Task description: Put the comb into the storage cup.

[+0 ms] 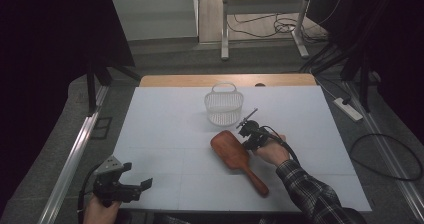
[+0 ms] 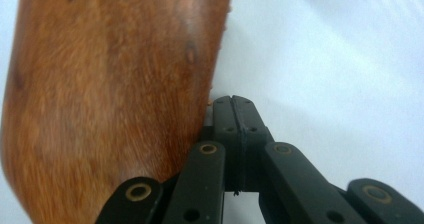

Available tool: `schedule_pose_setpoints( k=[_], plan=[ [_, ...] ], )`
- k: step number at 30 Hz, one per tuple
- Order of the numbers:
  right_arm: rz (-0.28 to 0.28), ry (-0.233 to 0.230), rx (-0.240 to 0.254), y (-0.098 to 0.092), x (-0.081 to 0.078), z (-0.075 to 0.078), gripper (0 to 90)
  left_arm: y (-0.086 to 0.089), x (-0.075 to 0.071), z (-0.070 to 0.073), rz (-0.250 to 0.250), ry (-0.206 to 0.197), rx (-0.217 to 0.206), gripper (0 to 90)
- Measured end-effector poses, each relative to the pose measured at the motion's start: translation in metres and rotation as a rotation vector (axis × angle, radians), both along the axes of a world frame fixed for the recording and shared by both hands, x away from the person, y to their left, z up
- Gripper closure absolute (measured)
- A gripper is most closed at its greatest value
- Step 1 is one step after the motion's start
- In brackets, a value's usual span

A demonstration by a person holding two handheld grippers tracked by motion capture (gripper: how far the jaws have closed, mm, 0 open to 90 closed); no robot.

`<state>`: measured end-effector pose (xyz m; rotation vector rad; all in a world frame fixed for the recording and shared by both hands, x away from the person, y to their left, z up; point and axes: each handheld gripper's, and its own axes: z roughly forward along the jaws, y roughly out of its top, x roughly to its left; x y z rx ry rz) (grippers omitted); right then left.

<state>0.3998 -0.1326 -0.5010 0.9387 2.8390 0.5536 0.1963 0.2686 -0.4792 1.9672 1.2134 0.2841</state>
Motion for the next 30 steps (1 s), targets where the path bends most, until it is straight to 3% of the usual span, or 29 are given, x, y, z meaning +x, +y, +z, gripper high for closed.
schedule_pose_setpoints(
  k=[16, 24, 30],
  plan=[
    [0.011, -0.019, 0.006, 0.019, 0.011, -0.002, 89.8, 0.0, 0.0, 0.0, 0.0, 0.0, -0.003, 1.5],
    [0.001, -0.052, 0.023, 0.013, 0.01, 0.005, 89.6, 0.0, 0.0, 0.0, 0.001, 0.0, -0.002, 1.5],
    [0.003, -0.086, 0.055, -0.001, -0.003, 0.019, 81.9, 0.0, -0.001, 0.0, 0.002, -0.001, -0.002, 1.5]
  ],
)
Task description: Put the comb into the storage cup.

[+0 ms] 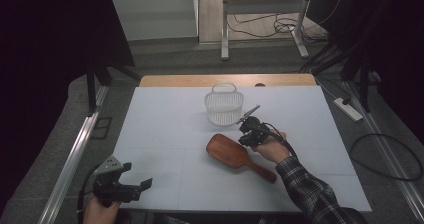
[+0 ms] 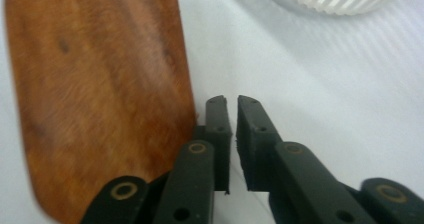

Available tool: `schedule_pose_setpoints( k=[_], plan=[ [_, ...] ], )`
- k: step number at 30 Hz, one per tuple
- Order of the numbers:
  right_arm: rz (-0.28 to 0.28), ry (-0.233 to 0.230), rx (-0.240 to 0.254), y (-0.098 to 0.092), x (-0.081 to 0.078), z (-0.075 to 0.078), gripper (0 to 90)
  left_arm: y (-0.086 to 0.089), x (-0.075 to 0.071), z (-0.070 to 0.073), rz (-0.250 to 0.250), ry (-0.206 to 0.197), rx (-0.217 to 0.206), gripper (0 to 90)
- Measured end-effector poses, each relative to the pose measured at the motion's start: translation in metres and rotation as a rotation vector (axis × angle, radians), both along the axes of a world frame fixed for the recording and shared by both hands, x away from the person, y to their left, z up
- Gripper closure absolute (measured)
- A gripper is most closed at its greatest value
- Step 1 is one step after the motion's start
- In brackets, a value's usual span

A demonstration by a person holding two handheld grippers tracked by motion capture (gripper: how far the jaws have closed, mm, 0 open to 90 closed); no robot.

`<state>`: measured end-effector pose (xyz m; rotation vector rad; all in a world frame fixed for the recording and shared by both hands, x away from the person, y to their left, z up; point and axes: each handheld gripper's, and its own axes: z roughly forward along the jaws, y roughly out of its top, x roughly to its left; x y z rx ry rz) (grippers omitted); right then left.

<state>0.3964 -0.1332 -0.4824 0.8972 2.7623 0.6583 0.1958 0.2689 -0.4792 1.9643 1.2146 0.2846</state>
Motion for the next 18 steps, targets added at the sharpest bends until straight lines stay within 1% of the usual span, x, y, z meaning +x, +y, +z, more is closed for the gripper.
schedule_pose_setpoints(
  k=[2, 4, 7, 9, 10, 11, 14, 16, 17, 18],
  plan=[
    [0.002, -0.008, 0.002, -0.002, -0.003, 0.002, 81.2, 0.0, 0.0, 0.0, 0.001, 0.0, 0.001, 1.5],
    [0.006, -0.026, 0.012, -0.008, -0.01, 0.006, 76.7, 0.0, 0.0, 0.0, 0.0, 0.001, 0.001, 1.5],
    [0.001, -0.03, 0.027, -0.014, -0.016, 0.011, 71.9, 0.0, 0.0, 0.0, 0.001, 0.001, 0.001, 1.5],
    [0.0, -0.036, 0.03, -0.016, -0.019, 0.012, 70.4, 0.0, 0.0, 0.0, 0.001, 0.001, 0.001, 1.5],
    [-0.001, -0.04, 0.036, -0.018, -0.021, 0.014, 68.7, 0.0, 0.0, 0.0, 0.002, 0.0, 0.002, 1.5],
    [0.0, -0.047, 0.043, -0.021, -0.024, 0.016, 64.3, 0.0, 0.0, 0.0, 0.001, 0.001, 0.001, 1.5],
    [0.001, -0.046, 0.052, -0.025, -0.03, 0.018, 57.8, 0.0, 0.0, 0.0, 0.001, 0.001, 0.001, 1.5],
    [0.005, -0.058, 0.058, -0.027, -0.033, 0.02, 54.3, 0.0, 0.0, 0.0, 0.001, 0.001, 0.0, 1.5],
    [0.005, -0.058, 0.058, -0.027, -0.033, 0.02, 54.3, 0.0, 0.0, 0.0, 0.001, 0.001, 0.0, 1.5],
    [0.005, -0.055, 0.063, -0.028, -0.035, 0.021, 51.8, 0.0, 0.0, 0.0, 0.001, 0.001, 0.001, 1.5]
  ],
)
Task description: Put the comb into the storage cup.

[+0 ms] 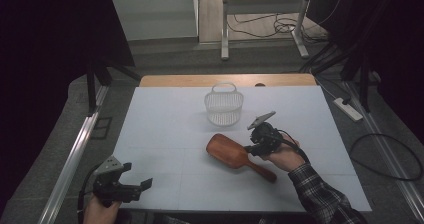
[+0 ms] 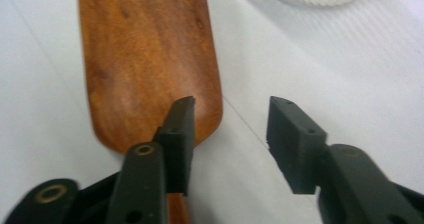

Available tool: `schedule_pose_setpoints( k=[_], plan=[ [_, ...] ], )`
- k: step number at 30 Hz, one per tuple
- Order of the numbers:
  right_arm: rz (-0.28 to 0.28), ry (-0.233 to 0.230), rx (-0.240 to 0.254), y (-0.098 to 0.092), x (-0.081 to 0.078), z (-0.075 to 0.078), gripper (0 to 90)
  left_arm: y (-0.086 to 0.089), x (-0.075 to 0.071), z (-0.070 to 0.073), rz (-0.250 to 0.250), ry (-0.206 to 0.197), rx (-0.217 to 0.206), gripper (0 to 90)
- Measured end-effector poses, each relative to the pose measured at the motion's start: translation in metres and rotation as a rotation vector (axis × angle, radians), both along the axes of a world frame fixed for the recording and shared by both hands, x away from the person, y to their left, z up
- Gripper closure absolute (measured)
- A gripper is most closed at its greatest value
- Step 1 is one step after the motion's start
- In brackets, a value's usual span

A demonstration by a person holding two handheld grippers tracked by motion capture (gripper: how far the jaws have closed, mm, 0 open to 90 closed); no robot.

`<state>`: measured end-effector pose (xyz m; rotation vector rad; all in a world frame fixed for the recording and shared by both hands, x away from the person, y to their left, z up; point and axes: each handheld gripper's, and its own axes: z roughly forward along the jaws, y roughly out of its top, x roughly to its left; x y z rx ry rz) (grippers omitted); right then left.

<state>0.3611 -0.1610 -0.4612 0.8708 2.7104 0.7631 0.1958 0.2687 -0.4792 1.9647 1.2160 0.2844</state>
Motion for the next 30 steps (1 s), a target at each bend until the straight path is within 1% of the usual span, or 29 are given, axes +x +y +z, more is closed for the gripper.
schedule_pose_setpoints(
  k=[1, 3, 4, 10, 11, 13, 18, 21, 27, 30],
  plan=[
    [0.003, -0.004, 0.002, -0.001, -0.003, 0.001, 47.5, 0.0, 0.0, 0.0, 0.0, 0.0, 0.0, 1.5],
    [0.007, -0.005, 0.002, -0.003, -0.006, 0.002, 43.0, 0.0, 0.0, 0.0, 0.001, -0.001, -0.002, 1.5],
    [0.013, -0.01, 0.005, -0.004, -0.01, 0.003, 38.5, 0.0, 0.0, 0.0, 0.001, -0.001, -0.003, 1.5],
    [0.005, -0.012, 0.005, -0.008, -0.02, 0.005, 22.8, 0.0, 0.0, 0.0, 0.0, -0.001, -0.004, 1.5],
    [0.005, -0.012, 0.005, -0.008, -0.02, 0.005, 22.8, 0.0, 0.0, 0.0, 0.0, -0.001, -0.004, 1.5],
    [0.009, -0.014, 0.005, -0.01, -0.023, 0.005, 20.0, 0.0, 0.0, 0.0, 0.001, -0.002, -0.004, 1.5],
    [0.012, -0.005, 0.027, -0.014, -0.03, 0.006, 15.3, 0.001, 0.0, 0.0, 0.001, -0.002, -0.005, 1.5],
    [0.013, 0.01, 0.037, -0.016, -0.032, 0.005, 9.7, 0.0, 0.0, 0.0, 0.001, -0.002, -0.004, 1.5],
    [0.0, 0.021, 0.047, -0.019, -0.034, 0.003, 0.1, 0.001, 0.0, 0.0, 0.001, -0.002, -0.005, 1.4],
    [0.003, 0.021, 0.057, -0.02, -0.034, 0.001, 0.0, 0.001, 0.0, 0.0, 0.001, -0.002, -0.005, 1.5]
  ],
)
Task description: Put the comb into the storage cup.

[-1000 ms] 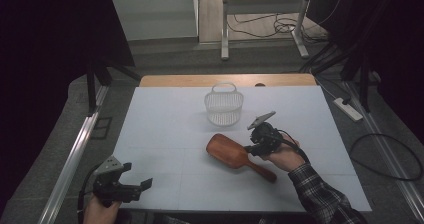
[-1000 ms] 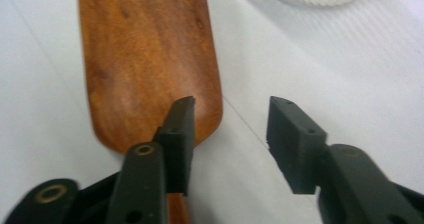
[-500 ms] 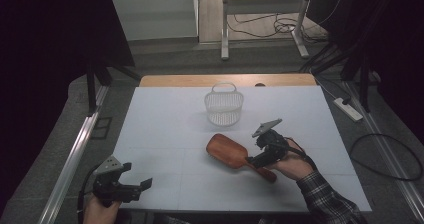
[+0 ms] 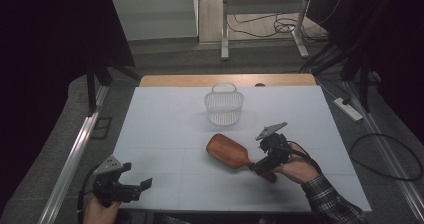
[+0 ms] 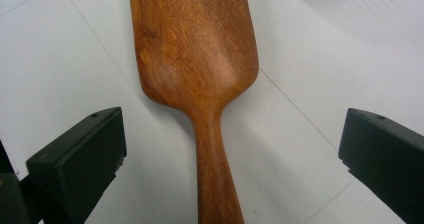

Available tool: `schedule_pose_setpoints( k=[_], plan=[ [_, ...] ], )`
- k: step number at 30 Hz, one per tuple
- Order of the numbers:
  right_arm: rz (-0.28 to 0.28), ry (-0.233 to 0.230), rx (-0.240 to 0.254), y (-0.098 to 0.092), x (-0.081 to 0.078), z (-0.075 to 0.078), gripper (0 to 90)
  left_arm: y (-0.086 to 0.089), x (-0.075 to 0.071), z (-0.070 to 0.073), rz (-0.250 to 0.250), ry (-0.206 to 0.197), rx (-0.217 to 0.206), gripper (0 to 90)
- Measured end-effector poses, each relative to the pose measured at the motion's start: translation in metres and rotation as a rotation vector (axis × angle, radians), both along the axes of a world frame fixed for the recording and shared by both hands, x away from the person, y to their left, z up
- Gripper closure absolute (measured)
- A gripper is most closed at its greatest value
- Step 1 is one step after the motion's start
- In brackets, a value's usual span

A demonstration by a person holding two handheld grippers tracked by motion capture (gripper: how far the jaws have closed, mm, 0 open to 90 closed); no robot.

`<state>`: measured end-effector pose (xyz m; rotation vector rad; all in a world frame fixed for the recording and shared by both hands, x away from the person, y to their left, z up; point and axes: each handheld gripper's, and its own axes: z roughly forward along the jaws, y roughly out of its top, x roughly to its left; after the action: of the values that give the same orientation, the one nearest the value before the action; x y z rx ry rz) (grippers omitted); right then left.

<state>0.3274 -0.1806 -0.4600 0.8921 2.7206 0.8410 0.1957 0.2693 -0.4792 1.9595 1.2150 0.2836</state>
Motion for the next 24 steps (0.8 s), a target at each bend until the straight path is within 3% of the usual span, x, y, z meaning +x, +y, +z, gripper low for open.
schedule_pose_setpoints(
  k=[11, 15, 24],
  plan=[
    [-0.01, 0.033, -0.021, 0.0, 0.006, -0.011, 0.0, 0.0, 0.0, 0.0, -0.001, 0.0, 0.0, 1.4],
    [-0.008, 0.058, -0.057, 0.006, 0.006, -0.022, 0.0, 0.0, 0.0, 0.0, -0.002, 0.0, 0.001, 1.4],
    [0.013, 0.055, -0.097, 0.015, 0.005, -0.035, 0.0, 0.0, 0.0, 0.0, -0.004, 0.0, 0.0, 1.5]
  ],
)
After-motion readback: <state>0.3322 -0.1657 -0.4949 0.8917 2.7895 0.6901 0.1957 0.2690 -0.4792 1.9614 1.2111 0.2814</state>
